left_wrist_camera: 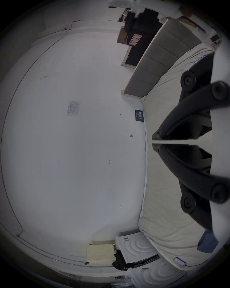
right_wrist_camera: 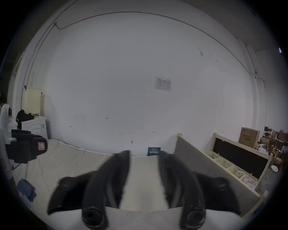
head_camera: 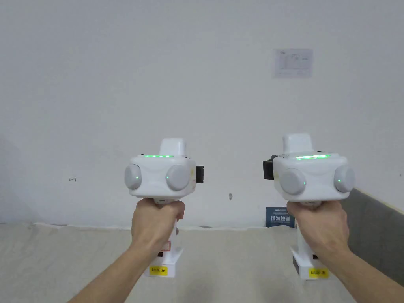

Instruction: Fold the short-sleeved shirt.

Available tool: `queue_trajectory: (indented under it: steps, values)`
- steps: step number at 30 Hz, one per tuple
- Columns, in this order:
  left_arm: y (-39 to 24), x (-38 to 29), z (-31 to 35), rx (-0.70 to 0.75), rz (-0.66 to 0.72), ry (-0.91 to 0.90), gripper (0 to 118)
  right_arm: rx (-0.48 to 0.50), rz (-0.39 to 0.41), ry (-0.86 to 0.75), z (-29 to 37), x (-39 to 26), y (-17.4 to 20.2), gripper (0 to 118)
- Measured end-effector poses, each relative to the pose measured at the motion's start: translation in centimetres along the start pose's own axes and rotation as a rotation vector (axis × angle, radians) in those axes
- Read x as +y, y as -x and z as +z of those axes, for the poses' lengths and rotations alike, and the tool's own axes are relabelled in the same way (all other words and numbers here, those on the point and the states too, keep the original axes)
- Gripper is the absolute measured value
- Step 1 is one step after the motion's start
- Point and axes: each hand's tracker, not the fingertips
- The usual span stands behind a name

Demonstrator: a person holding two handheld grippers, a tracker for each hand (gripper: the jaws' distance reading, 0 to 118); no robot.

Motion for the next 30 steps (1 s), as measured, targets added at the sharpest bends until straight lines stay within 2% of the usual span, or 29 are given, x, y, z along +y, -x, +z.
queue_trajectory:
  steps: [1,2,3,4,6,8,10,14,19,24,26,27,29,30]
  values:
    - [-0.3,0.3,0.0,0.029,0.001,-0.019,57,-0.003,-0.001,0.000,0.0,0.1,0.0,79]
    - [-0.4,0.6,-0.2,0.088,0.013,-0.013,94,-0.011,-0.009,0.002,-0.1,0.1,-0.2,104]
    - [-0.4,0.0,-0.1,0.057,0.063,0.054,117,-0.034,-0.026,-0.017,0.2,0.0,-0.4,118]
    - [-0.3,0.9,-0.2,0.066,0.031,-0.053,117,-0.022,-0.058,-0.048,0.6,0.0,-0.6,118]
    - [-0.1,1.4,-0.4,0.056,0.028,-0.040,118,0.025,-0.083,-0.032,0.4,0.2,-1.0,118]
    - [0.1,1.5,1.1,0.095,0.018,-0.004,118,0.009,-0.061,-0.014,0.5,0.7,-1.0,118]
    - [0.1,1.9,1.9,0.087,0.009,-0.002,118,0.044,-0.035,-0.015,0.6,0.7,-0.8,118]
    - [-0.8,2.1,3.0,0.122,-0.022,-0.009,118,0.064,-0.030,-0.018,1.1,0.8,0.1,118]
    - [0.2,3.1,4.3,0.070,0.095,0.031,118,0.080,-0.061,-0.002,1.3,1.1,0.3,118]
    - [-0.3,3.5,5.1,0.231,0.013,0.053,118,0.097,-0.116,0.020,1.5,1.4,-0.6,118]
    - [-0.2,3.6,5.1,0.234,0.014,0.045,118,0.100,-0.126,0.020,1.6,1.4,-0.7,118]
    - [-0.4,3.6,5.2,0.261,-0.032,0.092,118,0.100,-0.126,0.019,1.6,1.5,-0.7,118]
    - [-0.5,3.5,5.7,0.275,-0.052,0.027,118,0.101,-0.124,0.016,1.7,1.6,-0.9,118]
    - [-0.4,3.6,5.8,0.216,-0.077,0.033,118,0.104,-0.122,0.016,1.7,1.7,-0.9,118]
